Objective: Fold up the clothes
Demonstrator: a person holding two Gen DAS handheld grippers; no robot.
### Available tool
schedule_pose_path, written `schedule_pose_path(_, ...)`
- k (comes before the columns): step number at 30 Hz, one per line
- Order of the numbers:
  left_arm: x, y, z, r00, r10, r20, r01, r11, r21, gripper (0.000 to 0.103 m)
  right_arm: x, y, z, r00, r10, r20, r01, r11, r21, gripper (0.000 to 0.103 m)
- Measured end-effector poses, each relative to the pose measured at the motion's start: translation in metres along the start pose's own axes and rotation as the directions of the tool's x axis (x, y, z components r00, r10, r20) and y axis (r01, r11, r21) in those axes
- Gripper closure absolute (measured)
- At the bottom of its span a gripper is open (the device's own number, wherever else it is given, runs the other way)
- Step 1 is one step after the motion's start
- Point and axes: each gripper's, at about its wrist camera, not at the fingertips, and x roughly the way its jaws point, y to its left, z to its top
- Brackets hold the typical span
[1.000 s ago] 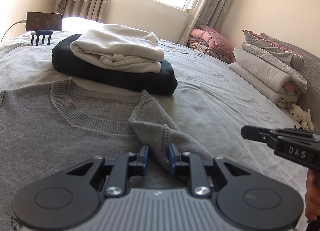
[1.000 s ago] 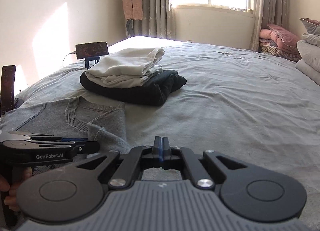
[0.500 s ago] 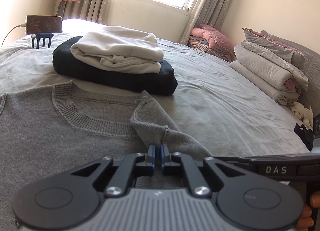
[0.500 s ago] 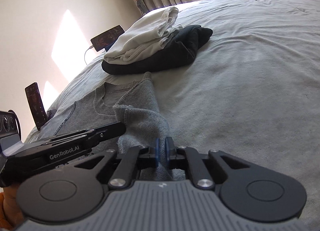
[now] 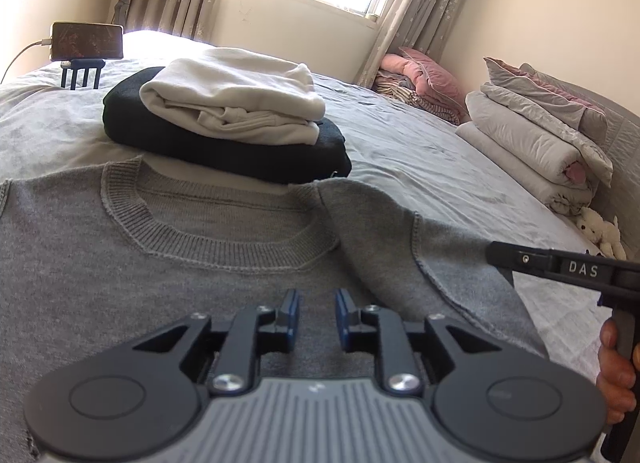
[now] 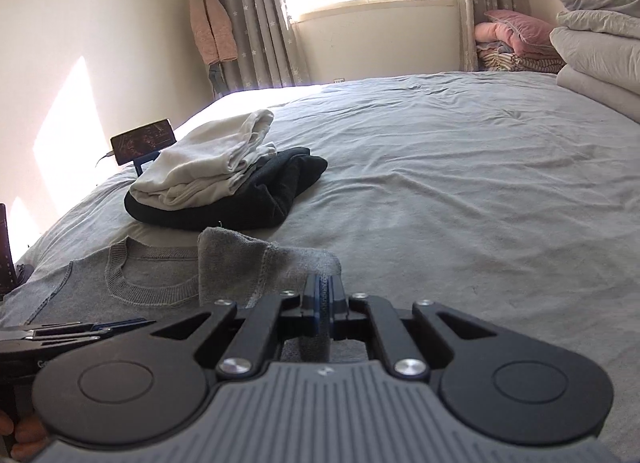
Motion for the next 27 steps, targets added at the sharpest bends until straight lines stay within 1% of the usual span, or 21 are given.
schedule_pose_path(1,-0.001,0.001,0.001,1.000,-0.003,0.003,0.003,1.000,-0.008,0.082,-0.004,0.003,0.001,0.998,-0.046,0.031,0.047,0.998,-0.030,0.098)
schedule_pose_path(3,-0.002,0.003,0.003,1.000,-0.005,0.007,0.006,1.000,-0.023,0.082,-0.012,0.008,0.004,0.996,-0.051,0.066,0.055,0.997,-0.057,0.098)
schedule_pose_path(6,-0.004,0.008,0.005,1.000,-0.006,0.009,0.006,0.999,-0.044,0.080,-0.018,0.022,0.005,0.997,0.047,0.056,-0.042,0.996,-0.084,0.098)
schedule_pose_path(8,-0.004,0.010,0.006,1.000,-0.005,0.009,0.005,0.998,-0.057,0.078,-0.015,0.031,0.002,0.991,0.135,0.005,-0.134,0.988,-0.083,0.097)
schedule_pose_path(10,-0.004,0.012,0.006,1.000,0.000,0.008,0.000,0.998,-0.066,0.078,-0.009,0.042,-0.002,0.971,0.230,-0.063,-0.235,0.969,-0.074,0.097)
schedule_pose_path(11,-0.004,0.013,0.006,1.000,0.003,0.007,-0.003,0.998,-0.069,0.078,-0.005,0.048,-0.004,0.956,0.277,-0.096,-0.284,0.957,-0.067,0.096)
schedule_pose_path(12,-0.003,0.014,0.006,1.000,0.006,0.006,-0.006,0.997,-0.072,0.078,-0.002,0.054,-0.006,0.938,0.322,-0.128,-0.331,0.942,-0.059,0.093)
schedule_pose_path(14,-0.003,0.015,0.006,1.000,0.011,0.002,-0.011,0.997,-0.075,0.078,0.002,0.063,-0.010,0.902,0.386,-0.194,-0.400,0.915,-0.041,0.091)
schedule_pose_path(16,-0.003,0.015,0.006,1.000,0.015,-0.001,-0.015,0.997,-0.076,0.078,0.001,0.064,-0.008,0.884,0.419,-0.210,-0.432,0.902,-0.020,0.090)
schedule_pose_path(17,-0.003,0.015,0.006,1.000,0.015,-0.002,-0.015,0.997,-0.075,0.078,-0.004,0.060,-0.005,0.881,0.431,-0.195,-0.440,0.898,-0.008,0.090)
schedule_pose_path(18,-0.002,0.015,0.006,1.000,0.016,-0.003,-0.016,0.997,-0.074,0.078,-0.009,0.056,-0.001,0.887,0.429,-0.171,-0.435,0.900,0.002,0.088)
schedule_pose_path(20,-0.002,0.016,0.005,1.000,0.017,-0.004,-0.017,0.997,-0.073,0.078,-0.015,0.045,0.004,0.900,0.418,-0.127,-0.419,0.908,0.021,0.076)
schedule_pose_path(21,-0.002,0.016,0.005,1.000,0.017,-0.005,-0.018,0.997,-0.073,0.078,-0.017,0.040,0.005,0.906,0.409,-0.108,-0.408,0.913,0.032,0.064)
schedule_pose_path(22,-0.002,0.016,0.005,1.000,0.018,-0.005,-0.018,0.997,-0.072,0.078,-0.018,0.034,0.007,0.913,0.398,-0.090,-0.396,0.917,0.042,0.062)
schedule_pose_path(23,-0.002,0.016,0.005,1.000,0.018,-0.006,-0.018,0.997,-0.071,0.078,-0.016,0.031,0.007,0.922,0.376,-0.089,-0.374,0.927,0.038,0.062)
schedule_pose_path(27,-0.001,0.014,0.004,1.000,0.013,-0.009,-0.014,0.998,-0.058,0.078,0.003,0.032,-0.004,0.947,0.286,-0.147,-0.292,0.956,-0.024,0.062)
